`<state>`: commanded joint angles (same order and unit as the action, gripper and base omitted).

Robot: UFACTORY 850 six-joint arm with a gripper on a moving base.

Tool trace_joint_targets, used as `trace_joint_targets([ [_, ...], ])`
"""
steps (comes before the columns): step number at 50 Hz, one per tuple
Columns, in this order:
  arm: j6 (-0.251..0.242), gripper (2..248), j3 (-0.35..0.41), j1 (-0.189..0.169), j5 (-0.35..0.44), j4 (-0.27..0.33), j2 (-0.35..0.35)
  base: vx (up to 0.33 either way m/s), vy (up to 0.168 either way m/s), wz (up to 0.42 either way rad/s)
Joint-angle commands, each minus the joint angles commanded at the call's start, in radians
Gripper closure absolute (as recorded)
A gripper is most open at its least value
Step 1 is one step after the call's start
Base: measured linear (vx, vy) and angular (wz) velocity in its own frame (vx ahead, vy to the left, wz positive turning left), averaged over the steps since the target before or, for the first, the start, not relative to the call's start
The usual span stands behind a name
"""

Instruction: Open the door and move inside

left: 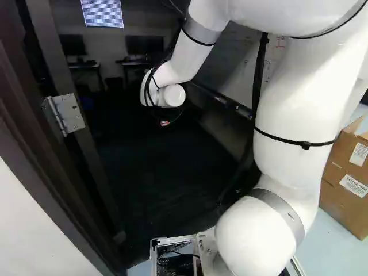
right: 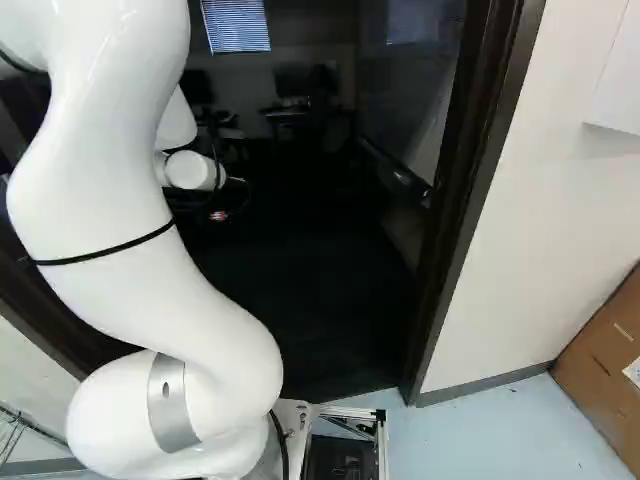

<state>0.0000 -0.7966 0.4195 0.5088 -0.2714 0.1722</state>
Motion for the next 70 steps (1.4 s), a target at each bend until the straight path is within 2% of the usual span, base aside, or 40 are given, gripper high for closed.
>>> trace_joint_targets([
  [23,0.0,3,0.063,-0.06,0.0,0.009,-0.057,0.0,0.0,0.0],
  [70,0.0,3,0.202,-0.19,0.0,0.123,-0.19,0.0,0.0,0.0],
])
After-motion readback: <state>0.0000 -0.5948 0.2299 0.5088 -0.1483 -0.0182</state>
